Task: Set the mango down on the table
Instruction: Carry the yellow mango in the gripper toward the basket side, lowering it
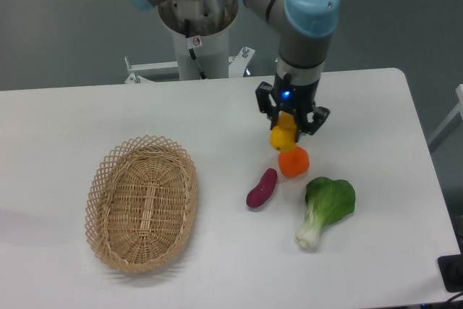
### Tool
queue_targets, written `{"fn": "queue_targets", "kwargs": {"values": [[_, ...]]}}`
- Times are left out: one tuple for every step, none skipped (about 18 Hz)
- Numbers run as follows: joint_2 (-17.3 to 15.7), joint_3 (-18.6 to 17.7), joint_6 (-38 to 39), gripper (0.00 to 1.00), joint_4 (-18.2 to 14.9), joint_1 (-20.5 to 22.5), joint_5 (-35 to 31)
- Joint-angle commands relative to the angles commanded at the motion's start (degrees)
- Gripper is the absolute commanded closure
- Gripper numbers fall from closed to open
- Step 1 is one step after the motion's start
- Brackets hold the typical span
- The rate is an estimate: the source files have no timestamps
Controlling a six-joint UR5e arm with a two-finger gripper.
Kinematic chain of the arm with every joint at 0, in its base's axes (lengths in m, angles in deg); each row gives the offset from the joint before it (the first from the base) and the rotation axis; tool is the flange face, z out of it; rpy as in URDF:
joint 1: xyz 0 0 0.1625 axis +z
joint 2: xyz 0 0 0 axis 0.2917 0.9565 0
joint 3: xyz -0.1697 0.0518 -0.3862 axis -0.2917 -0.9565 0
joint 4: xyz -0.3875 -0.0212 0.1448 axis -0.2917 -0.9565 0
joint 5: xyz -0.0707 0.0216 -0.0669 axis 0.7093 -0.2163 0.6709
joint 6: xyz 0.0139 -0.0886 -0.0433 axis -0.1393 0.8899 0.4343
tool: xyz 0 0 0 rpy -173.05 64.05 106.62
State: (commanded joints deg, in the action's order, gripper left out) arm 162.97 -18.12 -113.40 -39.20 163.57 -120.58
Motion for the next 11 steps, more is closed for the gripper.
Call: {"fn": "queue_targets", "kwargs": {"values": [[0.17,-0.79,1.84,0.51,0.96,-0.79,0.00],[0.70,-1.58,3.95,0.51,1.84,-1.75,0.09],[1.23,-2.11,5.80,0.51,2.72,-2.72,0.00],[2.36,-2.81,7.04,0.51,3.43,-3.60,-0.09],[3.07,-3.08,8.01,0.51,3.96,-4.22,-0.17],[3.69,-3.17,8.97,0.51,4.48,-4.75,-0.18],[4.21,-3.17,9.94,0.51,4.49,-5.36,-0.18],[4.74,-3.17,10.82,0.51,4.49,-5.72,-0.18],[5.36,-3.17,11.26,0.51,4.49,-5.98,-0.18],[5.97,-3.17,11.53,0.51,4.58,-6.33,-0.18],[6.50,-3.35,11.44,0.51,5.10,-6.60,-0.18]]}}
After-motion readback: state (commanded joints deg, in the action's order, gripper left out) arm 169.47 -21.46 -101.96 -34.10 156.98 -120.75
